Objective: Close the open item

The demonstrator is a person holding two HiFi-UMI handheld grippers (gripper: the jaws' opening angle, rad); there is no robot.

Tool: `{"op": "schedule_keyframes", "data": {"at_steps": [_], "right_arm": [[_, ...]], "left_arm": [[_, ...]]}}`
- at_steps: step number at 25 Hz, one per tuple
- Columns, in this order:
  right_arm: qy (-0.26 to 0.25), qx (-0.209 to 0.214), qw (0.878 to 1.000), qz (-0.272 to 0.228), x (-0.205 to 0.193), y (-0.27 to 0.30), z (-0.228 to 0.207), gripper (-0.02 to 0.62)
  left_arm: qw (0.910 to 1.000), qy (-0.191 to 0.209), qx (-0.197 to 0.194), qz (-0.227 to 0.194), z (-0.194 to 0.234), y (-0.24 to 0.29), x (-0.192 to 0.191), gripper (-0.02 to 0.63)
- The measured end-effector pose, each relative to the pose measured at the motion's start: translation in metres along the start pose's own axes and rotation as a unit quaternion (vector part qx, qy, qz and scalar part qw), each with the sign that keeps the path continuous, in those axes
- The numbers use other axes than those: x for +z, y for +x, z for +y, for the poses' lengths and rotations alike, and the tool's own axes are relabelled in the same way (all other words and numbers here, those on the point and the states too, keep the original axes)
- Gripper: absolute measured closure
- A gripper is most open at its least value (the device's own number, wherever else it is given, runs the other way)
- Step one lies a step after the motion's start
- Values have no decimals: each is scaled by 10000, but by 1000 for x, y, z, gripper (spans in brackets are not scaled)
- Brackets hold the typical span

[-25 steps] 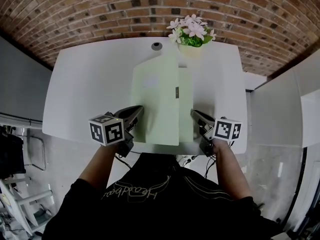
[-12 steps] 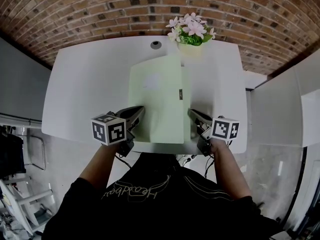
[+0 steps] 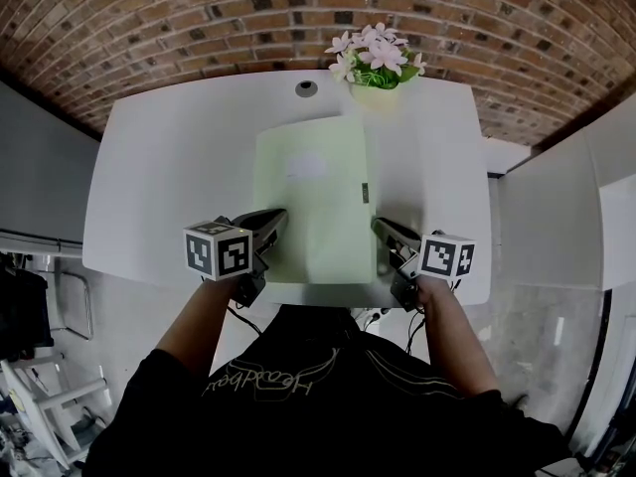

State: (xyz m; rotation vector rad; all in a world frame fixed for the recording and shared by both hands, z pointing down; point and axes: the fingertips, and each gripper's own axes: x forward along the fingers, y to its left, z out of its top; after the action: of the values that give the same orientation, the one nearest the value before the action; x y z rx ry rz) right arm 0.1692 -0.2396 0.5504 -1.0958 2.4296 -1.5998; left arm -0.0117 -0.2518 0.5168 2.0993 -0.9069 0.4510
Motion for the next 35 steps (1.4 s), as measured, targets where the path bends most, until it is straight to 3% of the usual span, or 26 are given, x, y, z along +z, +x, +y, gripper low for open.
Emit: {"op": "schedule_keyframes", "data": {"at_steps": [14, 28, 35], "right_arm": [[272, 198, 9993, -144, 0, -1, 0, 563], [308, 310, 9989, -176, 1, -2, 0, 563], [-190, 185, 9993, -267, 9, -3, 4, 563]], "left_arm": [[9982, 322, 165, 472, 1, 14, -4, 604], [9872, 1013, 719, 996, 2, 26, -17, 604], [9825, 1246, 915, 1040, 3, 29, -19, 604]]}}
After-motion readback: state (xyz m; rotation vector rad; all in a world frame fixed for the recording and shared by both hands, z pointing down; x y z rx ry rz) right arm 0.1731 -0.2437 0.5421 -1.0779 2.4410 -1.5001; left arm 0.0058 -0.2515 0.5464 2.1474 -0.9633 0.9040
